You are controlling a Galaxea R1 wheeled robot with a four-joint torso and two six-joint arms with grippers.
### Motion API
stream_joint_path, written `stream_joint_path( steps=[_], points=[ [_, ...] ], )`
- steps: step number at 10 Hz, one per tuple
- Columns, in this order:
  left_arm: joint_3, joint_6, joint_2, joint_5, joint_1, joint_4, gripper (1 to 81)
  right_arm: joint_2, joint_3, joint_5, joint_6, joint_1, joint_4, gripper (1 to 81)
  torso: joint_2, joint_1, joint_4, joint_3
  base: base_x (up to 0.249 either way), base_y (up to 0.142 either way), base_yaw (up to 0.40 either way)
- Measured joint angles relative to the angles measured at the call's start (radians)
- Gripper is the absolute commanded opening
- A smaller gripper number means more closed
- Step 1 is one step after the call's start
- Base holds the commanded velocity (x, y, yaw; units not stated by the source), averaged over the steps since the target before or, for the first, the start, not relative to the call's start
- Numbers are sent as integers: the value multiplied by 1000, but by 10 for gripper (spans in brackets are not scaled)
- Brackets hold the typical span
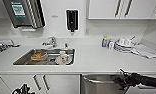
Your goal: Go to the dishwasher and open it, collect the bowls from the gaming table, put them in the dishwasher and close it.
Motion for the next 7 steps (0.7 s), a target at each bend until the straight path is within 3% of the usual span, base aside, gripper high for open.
stream_joint_path(
  steps=[7],
  points=[
    [0, -3, 3, 0, 0, 0, 811, -6, 9, 4, 0, -5, -1, 811, 0, 0, 0, 0, 0, 0, 0]
  ],
)
